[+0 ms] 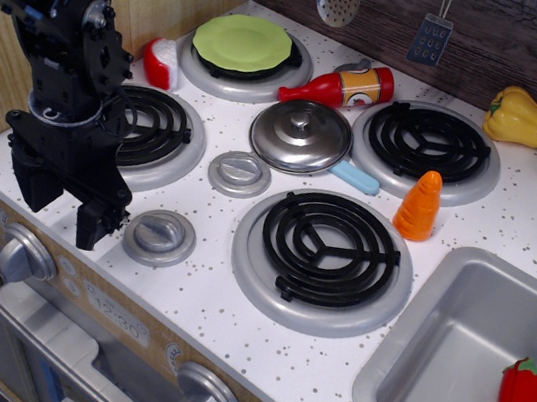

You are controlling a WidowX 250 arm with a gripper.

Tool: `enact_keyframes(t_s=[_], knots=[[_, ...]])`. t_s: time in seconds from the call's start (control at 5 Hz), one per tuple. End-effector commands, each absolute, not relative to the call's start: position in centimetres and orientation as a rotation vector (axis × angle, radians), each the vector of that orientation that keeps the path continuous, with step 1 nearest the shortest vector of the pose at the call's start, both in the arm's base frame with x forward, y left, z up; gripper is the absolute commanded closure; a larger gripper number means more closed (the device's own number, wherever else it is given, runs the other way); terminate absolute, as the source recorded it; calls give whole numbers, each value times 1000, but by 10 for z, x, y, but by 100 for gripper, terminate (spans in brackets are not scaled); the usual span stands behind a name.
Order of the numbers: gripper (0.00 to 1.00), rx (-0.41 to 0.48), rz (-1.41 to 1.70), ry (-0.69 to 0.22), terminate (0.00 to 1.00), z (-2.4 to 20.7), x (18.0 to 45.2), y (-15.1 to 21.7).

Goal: Put carrot on plate

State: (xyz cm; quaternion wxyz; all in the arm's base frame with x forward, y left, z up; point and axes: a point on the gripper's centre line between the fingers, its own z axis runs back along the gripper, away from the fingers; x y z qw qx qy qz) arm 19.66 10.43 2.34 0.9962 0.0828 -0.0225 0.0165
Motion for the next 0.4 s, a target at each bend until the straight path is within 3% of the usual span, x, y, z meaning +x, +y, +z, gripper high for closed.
enact_keyframes(t_s=[0.0, 0.2], knots=[[0, 166, 33, -45, 0, 23, 197, 104], [0, 171, 42, -45, 0, 35, 200, 95]])
